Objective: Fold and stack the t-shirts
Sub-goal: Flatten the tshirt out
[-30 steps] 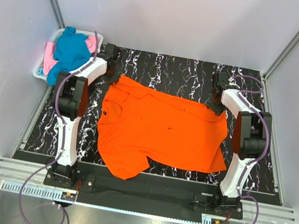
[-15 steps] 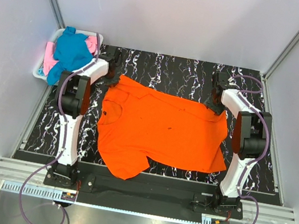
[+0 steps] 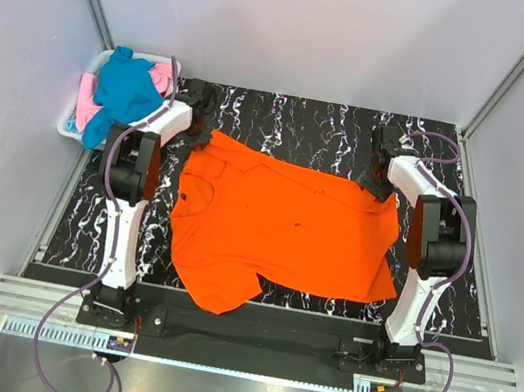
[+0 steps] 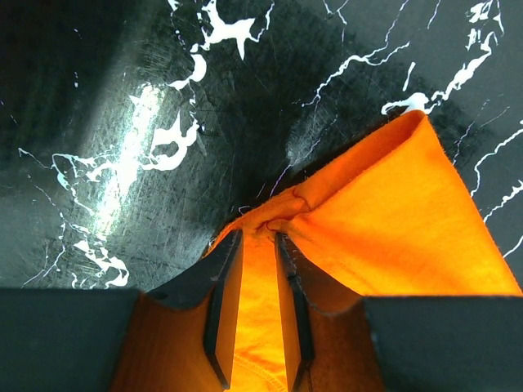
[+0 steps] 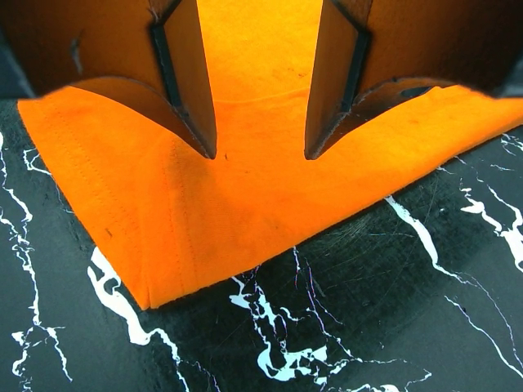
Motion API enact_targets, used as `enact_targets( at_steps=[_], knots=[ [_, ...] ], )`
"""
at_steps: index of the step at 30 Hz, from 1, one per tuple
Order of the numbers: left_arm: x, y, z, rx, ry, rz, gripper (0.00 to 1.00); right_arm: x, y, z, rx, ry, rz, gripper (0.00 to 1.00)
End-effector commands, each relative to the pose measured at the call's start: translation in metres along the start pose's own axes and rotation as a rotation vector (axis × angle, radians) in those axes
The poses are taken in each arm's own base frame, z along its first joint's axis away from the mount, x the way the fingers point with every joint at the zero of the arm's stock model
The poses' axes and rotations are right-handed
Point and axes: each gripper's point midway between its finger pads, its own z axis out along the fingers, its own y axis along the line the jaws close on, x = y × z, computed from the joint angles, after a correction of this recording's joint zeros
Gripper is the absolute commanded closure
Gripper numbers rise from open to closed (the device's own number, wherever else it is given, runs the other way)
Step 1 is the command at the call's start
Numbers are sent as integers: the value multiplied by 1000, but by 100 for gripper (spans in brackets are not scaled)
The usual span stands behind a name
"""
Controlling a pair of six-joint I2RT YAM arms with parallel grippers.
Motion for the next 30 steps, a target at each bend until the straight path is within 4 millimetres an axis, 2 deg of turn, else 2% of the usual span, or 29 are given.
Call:
enact_targets(
  at_steps=[1, 12, 20, 23, 27, 30],
  knots=[
    [-23, -11, -9, 32, -61, -7, 72, -9, 4, -9, -21, -24, 6, 46],
    [-26, -20, -3, 56, -54, -6, 71, -12, 7, -12, -30, -32, 7, 46],
    [-14, -19, 9, 56, -15, -4, 72, -13, 6, -13, -28, -34, 7, 46],
    [-11, -19, 10, 56, -8, -5, 79, -12, 6, -12, -28, -33, 5, 46],
    [-14, -20, 3, 63, -18, -7, 100, -11, 6, -10, -24, -30, 11, 46],
    [-18, -22, -3, 71, -29, -2, 100, -8, 5, -8, -23, -21, 15, 46]
  ],
)
